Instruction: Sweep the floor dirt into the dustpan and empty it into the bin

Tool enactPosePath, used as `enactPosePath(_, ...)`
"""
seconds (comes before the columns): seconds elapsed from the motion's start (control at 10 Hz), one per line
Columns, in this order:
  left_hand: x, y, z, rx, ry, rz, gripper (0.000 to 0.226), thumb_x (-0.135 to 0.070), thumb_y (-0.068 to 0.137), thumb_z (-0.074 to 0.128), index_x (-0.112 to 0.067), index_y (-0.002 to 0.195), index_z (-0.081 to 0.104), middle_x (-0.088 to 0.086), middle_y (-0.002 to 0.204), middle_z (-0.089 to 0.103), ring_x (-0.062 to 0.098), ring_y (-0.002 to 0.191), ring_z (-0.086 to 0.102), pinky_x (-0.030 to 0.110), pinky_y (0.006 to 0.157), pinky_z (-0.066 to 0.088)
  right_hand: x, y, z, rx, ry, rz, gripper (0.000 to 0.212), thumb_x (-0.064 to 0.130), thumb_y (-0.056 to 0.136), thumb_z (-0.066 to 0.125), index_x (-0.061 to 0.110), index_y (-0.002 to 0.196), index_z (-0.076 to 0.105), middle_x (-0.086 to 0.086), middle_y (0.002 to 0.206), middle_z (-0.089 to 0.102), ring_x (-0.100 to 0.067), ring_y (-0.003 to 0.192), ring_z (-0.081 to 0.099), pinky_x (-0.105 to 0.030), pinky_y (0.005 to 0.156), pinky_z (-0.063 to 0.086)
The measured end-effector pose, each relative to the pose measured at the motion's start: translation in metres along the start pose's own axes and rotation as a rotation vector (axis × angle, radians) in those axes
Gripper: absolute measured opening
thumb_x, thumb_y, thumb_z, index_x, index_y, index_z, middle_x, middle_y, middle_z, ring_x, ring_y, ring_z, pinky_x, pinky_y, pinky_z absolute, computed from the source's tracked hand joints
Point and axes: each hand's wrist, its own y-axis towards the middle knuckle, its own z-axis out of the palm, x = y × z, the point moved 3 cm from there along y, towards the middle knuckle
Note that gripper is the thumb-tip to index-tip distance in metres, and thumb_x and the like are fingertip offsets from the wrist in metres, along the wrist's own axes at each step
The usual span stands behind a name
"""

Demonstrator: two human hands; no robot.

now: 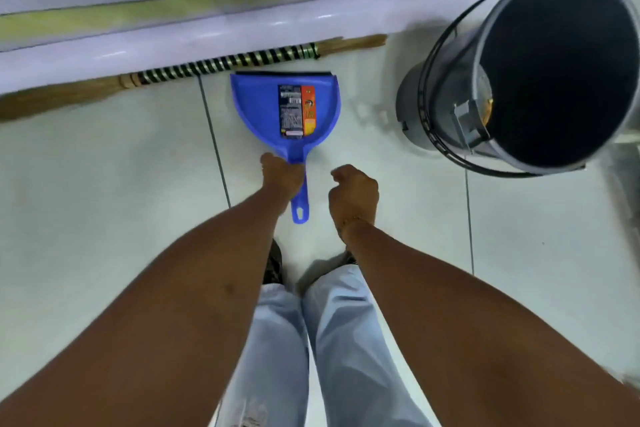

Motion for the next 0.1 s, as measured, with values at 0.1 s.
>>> enactPosePath(0.1, 0.0094, -0.0005, -0.0075, 0.094, -0.114, -0.078, 0.015, -0.014, 0.096, 0.044, -0.018, 0.110, 0.041, 0.007, 0.097, 0.049, 0.018, 0.092, 0.052, 0.027, 0.073, 0.045, 0.0016, -0.0033, 0.0030, -0.003, 0.033, -0.009, 0.045, -0.008, 0.079, 0.045, 0.008, 0.115, 0.065, -0.013, 0.117, 0.069, -0.030, 0.111, 0.061, -0.034, 0.095, 0.046)
